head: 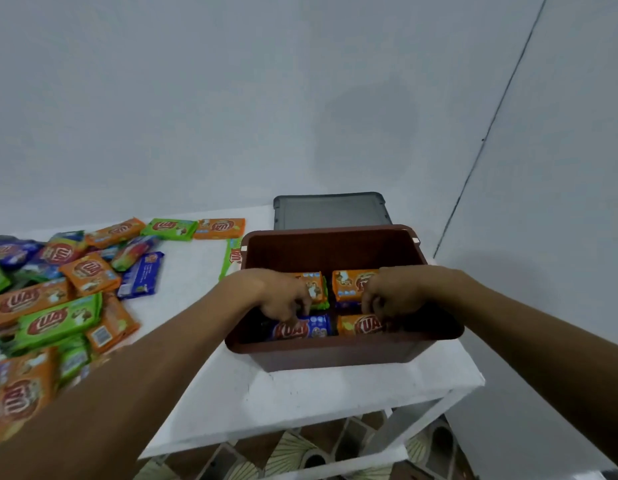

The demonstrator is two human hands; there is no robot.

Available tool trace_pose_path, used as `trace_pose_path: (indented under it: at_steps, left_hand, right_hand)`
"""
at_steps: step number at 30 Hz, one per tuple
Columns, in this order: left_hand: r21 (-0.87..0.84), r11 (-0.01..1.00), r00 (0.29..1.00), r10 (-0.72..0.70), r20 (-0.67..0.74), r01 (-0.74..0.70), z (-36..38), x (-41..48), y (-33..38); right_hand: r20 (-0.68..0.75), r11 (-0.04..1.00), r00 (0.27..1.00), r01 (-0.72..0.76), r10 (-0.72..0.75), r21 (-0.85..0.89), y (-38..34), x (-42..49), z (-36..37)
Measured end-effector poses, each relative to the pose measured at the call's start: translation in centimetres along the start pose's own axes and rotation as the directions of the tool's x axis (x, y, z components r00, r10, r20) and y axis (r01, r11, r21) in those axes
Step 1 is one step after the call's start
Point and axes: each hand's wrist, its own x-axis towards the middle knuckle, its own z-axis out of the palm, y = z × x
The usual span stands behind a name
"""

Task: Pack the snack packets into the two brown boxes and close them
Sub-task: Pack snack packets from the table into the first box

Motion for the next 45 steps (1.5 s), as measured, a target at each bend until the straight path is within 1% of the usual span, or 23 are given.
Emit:
trace_pose_path:
  at_steps: [5, 7, 8, 11, 13, 14, 15, 17, 18, 21, 23, 25, 26, 28, 31, 33, 34, 36, 38, 40, 41, 43, 45]
  left_hand:
    - [-0.050, 0.999, 0.999, 0.000, 0.045, 0.002, -0.3, 0.0, 0.2]
    - [-0.055, 0.998, 0.999, -0.005, 0.032, 0.007, -0.2, 0.1, 0.2]
    - [-0.062, 0.998, 1.000, -0.004, 0.012, 0.005, 0.0, 0.2, 0.0]
    - [-0.112, 0.993, 0.988, 0.024, -0.150, -0.041, 0.1, 0.7, -0.8]
    - [-0.129, 0.991, 0.963, 0.010, -0.269, -0.046, -0.3, 0.8, -1.1]
    - [-0.101, 0.994, 0.951, -0.003, -0.309, -0.029, -0.4, 0.9, -1.3]
    - [-0.031, 1.000, 0.943, -0.016, -0.333, 0.006, -0.6, 1.0, -1.4]
    - [0.142, 0.986, 0.943, -0.039, -0.331, 0.090, -0.8, 1.0, -1.5]
    - [0.184, 0.977, 0.947, -0.047, -0.316, 0.110, -0.9, 0.9, -1.5]
    - [0.221, 0.970, 0.961, -0.042, -0.272, 0.105, -1.3, 0.1, -1.8]
    - [0.227, 0.971, 0.957, -0.011, -0.289, 0.080, -1.2, -0.6, -2.3]
    - [0.160, 0.987, 0.921, 0.042, -0.387, 0.022, -0.8, -1.4, -3.3]
    - [0.087, 0.996, 0.888, 0.069, -0.455, -0.032, -0.4, -1.8, -3.9]
    - [-0.027, 0.992, 0.792, 0.083, -0.605, -0.125, 0.6, -3.0, -5.5]
    - [-0.154, 0.961, 0.644, 0.031, -0.764, -0.229, 2.8, -5.0, -8.4]
    - [-0.251, 0.917, 0.596, -0.018, -0.803, -0.310, 4.5, -6.4, -10.4]
    - [-0.296, 0.901, 0.598, -0.052, -0.800, -0.316, 5.3, -7.1, -11.6]
    - [-0.378, 0.886, 0.639, -0.130, -0.758, -0.268, 7.2, -8.7, -14.4]
    - [-0.398, 0.905, 0.675, -0.199, -0.710, -0.152, 9.2, -10.5, -17.3]
    - [-0.399, 0.917, 0.695, -0.275, -0.664, -0.018, 11.2, -12.9, -20.6]
    - [-0.404, 0.914, 0.698, -0.303, -0.649, 0.021, 12.0, -13.7, -21.7]
    - [-0.407, 0.909, 0.705, -0.346, -0.619, 0.089, 14.0, -16.1, -24.6]
    - [-0.343, 0.921, 0.712, -0.366, -0.599, 0.185, 15.9, -17.7, -27.0]
  right_hand:
    - [0.021, 0.997, 0.998, 0.060, -0.060, -0.046, 0.7, 0.2, 0.3]
    - [-0.019, 0.997, 0.998, 0.059, -0.060, -0.044, 0.9, 0.3, 0.5]
    - [-0.064, 0.998, 0.997, 0.042, -0.045, -0.041, 0.9, 0.4, 0.6]
    - [-0.242, 0.998, 0.970, -0.042, 0.027, -0.056, 0.9, 0.8, 0.6]
    - [-0.306, 0.991, 0.951, -0.088, 0.053, -0.101, 0.9, 1.2, 0.4]
    - [-0.317, 0.988, 0.947, -0.096, 0.052, -0.125, 0.9, 1.5, 0.3]
    - [-0.326, 0.985, 0.944, -0.100, 0.049, -0.143, 0.9, 1.8, 0.2]
    - [-0.320, 0.980, 0.946, -0.117, 0.060, -0.161, 0.8, 2.0, -0.3]
    - [-0.313, 0.977, 0.947, -0.129, 0.072, -0.168, 0.8, 1.9, -0.5]
    - [-0.297, 0.970, 0.951, -0.145, 0.083, -0.193, 0.8, 2.0, -1.1]
    - [-0.299, 0.978, 0.951, -0.129, 0.075, -0.164, 0.6, 2.1, -1.3]
    - [-0.337, 0.991, 0.940, -0.088, 0.048, -0.104, 0.1, 2.2, -1.6]
    - [-0.361, 0.994, 0.932, -0.066, 0.033, -0.081, -0.2, 2.3, -1.8]
    - [-0.420, 0.998, 0.907, -0.018, -0.007, -0.055, -1.2, 2.5, -2.3]
    - [-0.508, 0.997, 0.859, 0.066, -0.071, -0.028, -3.6, 3.0, -3.4]
    - [-0.559, 0.994, 0.823, 0.109, -0.103, -0.022, -5.6, 3.5, -4.1]
    - [-0.586, 0.992, 0.802, 0.126, -0.116, -0.025, -6.8, 3.9, -4.5]
    - [-0.641, 0.985, 0.752, 0.169, -0.150, -0.032, -9.3, 5.1, -5.1]
    - [-0.681, 0.977, 0.713, 0.212, -0.168, -0.019, -11.7, 6.2, -5.6]
    - [-0.698, 0.969, 0.694, 0.246, -0.178, -0.003, -14.4, 7.7, -6.1]
    - [-0.699, 0.970, 0.692, 0.242, -0.181, -0.012, -15.3, 8.1, -6.2]
    - [-0.668, 0.976, 0.716, 0.206, -0.201, -0.074, -18.2, 9.7, -6.6]
    - [-0.581, 0.977, 0.787, 0.190, -0.209, -0.095, -21.4, 11.0, -6.6]
